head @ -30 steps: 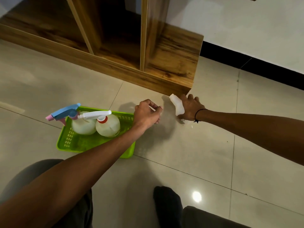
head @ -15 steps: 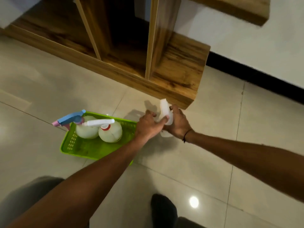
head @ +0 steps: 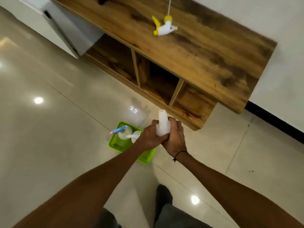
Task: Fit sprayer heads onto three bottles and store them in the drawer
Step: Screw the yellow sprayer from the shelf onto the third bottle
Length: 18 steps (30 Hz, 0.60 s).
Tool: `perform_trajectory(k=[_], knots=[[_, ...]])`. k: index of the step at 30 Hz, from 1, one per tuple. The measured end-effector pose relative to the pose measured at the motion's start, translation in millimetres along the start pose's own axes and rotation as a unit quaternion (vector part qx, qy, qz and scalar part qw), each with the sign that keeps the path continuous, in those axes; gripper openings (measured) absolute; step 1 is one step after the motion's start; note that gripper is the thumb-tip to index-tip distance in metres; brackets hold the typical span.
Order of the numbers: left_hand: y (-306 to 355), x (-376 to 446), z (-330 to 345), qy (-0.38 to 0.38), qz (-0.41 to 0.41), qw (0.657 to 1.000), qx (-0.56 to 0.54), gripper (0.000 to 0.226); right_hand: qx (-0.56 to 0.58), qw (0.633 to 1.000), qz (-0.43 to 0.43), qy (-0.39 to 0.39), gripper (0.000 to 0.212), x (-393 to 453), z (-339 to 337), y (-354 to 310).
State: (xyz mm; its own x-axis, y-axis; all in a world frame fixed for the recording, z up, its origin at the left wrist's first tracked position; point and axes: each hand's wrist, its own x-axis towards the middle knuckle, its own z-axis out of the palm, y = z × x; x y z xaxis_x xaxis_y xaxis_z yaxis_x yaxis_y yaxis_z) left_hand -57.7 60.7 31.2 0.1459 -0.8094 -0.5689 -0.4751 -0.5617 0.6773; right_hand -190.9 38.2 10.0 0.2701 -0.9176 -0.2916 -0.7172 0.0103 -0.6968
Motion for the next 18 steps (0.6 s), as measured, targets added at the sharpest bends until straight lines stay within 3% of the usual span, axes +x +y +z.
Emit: perform_trajectory(k=[9,18], knots=[[122.5,-60.4,-114.8,-0.017,-0.031,0.999,0.001,0.084,-0.004,0.999,-0.038,-0.006,0.085,-12.5,-112.5,-143.3],[158.1,-11.4,-224.2,0.018,0.033,0.999,0.014,0.097,0.017,0.993,-0.1,0.057,0.091,65.9,-117.3,-225.3]])
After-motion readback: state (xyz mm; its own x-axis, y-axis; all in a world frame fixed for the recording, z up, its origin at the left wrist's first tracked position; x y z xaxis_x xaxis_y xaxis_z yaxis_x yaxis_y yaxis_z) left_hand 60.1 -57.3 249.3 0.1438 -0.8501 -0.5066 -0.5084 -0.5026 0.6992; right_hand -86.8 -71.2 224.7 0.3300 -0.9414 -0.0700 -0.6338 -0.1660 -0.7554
